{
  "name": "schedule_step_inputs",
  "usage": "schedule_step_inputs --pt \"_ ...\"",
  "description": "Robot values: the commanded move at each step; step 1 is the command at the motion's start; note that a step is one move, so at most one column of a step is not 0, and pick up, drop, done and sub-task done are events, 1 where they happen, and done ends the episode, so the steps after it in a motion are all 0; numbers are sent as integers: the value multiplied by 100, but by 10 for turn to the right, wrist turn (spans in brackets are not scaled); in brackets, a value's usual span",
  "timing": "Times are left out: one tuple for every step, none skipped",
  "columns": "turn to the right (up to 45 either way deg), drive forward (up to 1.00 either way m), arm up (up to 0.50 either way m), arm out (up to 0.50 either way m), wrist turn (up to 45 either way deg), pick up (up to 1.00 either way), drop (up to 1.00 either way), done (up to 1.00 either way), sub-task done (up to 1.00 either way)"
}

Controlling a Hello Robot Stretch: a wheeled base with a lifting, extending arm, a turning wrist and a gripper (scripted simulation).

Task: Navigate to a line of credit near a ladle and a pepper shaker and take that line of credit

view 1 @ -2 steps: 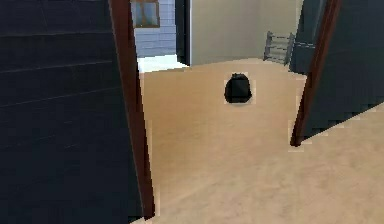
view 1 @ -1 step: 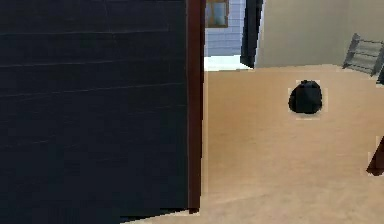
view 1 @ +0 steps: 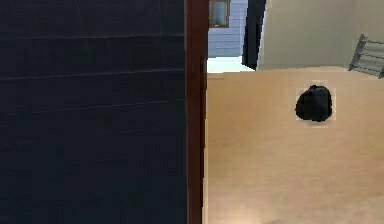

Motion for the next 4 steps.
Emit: schedule_step_inputs --pt "450 0 0 0 0 0 0 0 0" --pt "60 0 0 0 0 0 0 0 0" --pt "0 65 0 0 0 0 0 0 0" --pt "-420 0 0 0 0 0 0 0 0"
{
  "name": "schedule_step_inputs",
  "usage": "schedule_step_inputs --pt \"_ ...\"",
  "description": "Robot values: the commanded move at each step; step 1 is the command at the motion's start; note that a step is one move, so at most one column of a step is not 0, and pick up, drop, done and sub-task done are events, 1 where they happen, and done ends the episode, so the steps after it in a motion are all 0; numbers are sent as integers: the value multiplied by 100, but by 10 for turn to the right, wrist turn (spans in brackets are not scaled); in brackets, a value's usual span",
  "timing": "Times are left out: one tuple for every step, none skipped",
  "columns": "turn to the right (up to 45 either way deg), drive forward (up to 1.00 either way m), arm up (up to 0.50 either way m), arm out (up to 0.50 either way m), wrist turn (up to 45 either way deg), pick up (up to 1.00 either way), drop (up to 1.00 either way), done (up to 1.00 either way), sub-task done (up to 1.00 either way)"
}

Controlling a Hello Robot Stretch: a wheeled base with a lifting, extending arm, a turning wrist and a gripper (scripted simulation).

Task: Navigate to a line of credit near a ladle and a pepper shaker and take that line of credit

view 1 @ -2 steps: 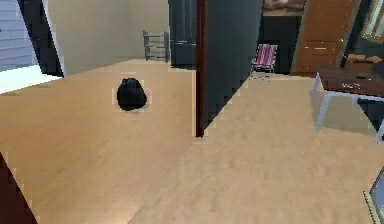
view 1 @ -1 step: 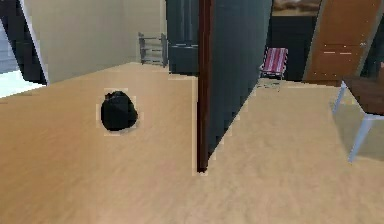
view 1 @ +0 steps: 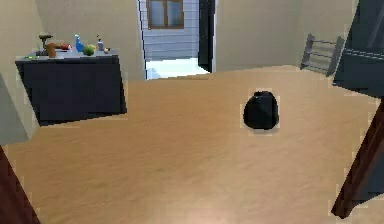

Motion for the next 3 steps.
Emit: schedule_step_inputs --pt "0 100 0 0 0 0 0 0 0" --pt "-210 0 0 0 0 0 0 0 0" --pt "0 5 0 0 0 0 0 0 0"
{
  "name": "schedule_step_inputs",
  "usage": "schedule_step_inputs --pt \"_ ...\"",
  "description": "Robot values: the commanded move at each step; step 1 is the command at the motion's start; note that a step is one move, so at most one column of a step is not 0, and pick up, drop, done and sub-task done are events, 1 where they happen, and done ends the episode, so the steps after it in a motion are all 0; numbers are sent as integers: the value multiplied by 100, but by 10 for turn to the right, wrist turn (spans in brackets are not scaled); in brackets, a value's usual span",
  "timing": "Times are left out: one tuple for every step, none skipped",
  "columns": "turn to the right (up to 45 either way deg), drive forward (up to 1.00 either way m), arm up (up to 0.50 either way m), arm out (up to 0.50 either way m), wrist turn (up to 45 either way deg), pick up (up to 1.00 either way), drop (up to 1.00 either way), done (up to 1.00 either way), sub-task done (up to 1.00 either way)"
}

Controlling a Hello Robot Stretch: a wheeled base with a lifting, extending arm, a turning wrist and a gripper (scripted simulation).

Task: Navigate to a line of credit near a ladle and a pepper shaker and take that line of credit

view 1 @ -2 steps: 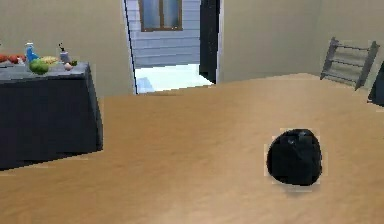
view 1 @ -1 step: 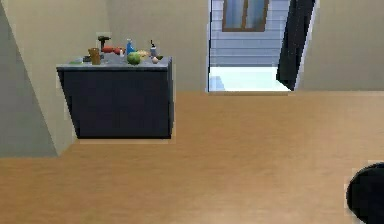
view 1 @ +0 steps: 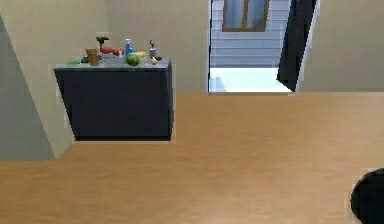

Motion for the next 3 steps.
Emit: schedule_step_inputs --pt "-120 0 0 0 0 0 0 0 0" --pt "0 100 0 0 0 0 0 0 0" --pt "-60 0 0 0 0 0 0 0 0"
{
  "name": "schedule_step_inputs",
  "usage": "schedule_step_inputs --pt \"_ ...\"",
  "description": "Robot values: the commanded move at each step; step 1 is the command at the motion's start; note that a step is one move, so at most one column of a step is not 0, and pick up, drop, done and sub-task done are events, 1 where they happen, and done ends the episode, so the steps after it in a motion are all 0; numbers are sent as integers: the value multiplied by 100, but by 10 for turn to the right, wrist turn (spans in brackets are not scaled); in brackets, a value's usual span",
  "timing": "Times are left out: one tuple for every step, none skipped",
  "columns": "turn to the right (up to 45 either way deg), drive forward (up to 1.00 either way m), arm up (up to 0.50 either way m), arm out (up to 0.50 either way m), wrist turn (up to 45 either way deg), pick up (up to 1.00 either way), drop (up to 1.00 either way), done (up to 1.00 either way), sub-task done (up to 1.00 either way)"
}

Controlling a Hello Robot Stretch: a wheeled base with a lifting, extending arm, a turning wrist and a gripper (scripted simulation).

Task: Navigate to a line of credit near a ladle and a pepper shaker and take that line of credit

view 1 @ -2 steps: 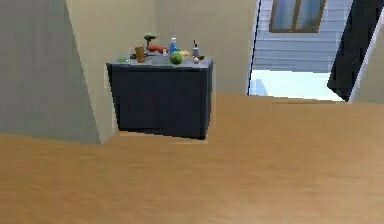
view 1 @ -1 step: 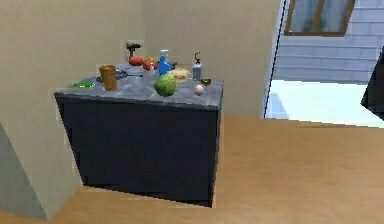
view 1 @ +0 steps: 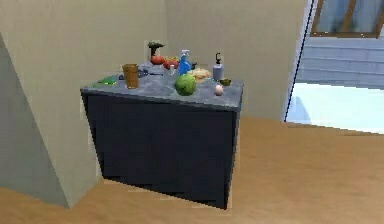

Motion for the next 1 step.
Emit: schedule_step_inputs --pt "0 80 0 0 0 0 0 0 0"
